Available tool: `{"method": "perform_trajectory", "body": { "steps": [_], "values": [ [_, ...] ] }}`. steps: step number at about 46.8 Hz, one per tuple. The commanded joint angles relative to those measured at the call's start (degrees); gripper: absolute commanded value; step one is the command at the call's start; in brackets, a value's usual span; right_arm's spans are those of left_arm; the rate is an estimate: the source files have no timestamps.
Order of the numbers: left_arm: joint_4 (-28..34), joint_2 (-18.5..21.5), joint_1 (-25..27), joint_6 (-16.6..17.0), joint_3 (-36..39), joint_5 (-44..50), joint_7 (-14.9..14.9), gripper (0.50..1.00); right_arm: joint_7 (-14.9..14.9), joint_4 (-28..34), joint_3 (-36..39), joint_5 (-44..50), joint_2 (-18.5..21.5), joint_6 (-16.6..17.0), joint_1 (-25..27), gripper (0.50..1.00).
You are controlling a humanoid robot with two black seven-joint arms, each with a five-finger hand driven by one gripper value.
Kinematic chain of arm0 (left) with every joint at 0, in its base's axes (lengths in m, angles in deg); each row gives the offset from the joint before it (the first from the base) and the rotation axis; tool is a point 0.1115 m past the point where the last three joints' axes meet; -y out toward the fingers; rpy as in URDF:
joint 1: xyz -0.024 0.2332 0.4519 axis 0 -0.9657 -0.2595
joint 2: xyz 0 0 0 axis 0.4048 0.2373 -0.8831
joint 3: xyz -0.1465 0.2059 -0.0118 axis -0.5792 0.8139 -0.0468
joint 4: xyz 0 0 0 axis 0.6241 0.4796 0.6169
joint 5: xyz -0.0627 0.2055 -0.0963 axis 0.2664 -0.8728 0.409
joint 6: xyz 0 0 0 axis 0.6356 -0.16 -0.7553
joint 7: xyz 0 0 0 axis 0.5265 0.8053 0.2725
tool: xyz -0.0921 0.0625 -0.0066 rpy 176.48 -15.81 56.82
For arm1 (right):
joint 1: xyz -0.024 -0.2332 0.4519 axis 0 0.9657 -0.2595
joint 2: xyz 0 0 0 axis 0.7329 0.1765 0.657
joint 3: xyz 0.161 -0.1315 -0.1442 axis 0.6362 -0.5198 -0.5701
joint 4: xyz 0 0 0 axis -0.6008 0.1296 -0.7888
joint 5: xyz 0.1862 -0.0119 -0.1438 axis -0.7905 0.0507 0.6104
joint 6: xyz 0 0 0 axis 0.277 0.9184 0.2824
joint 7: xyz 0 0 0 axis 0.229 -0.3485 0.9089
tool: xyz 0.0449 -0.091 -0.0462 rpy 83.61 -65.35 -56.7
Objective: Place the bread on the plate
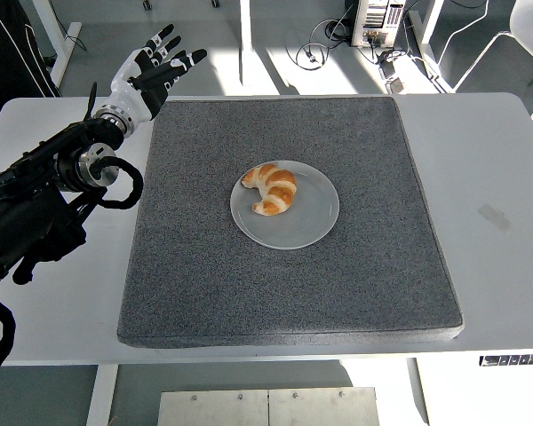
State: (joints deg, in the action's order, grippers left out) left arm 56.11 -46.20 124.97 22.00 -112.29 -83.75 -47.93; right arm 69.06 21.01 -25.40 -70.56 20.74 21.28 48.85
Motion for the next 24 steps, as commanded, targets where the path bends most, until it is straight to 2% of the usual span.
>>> {"method": "perform_trajectory", "body": {
  "steps": [1, 12, 24],
  "values": [
    [0.0, -1.2, -0.9, 0.2, -1.7, 2.0, 0.0, 0.984, 0.0, -0.1, 0.0, 0.0, 0.0, -0.1, -0.2, 1.0],
    [-0.4, -3.5, -2.5, 0.1, -4.4, 7.1, 0.0, 0.984, 0.0, -0.1, 0.0, 0.0, 0.0, -0.1, -0.4, 1.0],
    [-0.7, -3.6, -2.9, 0.0, -5.5, 8.1, 0.1, 0.984, 0.0, 0.0, 0.0, -0.1, 0.0, -0.2, -0.6, 1.0]
  ]
}}
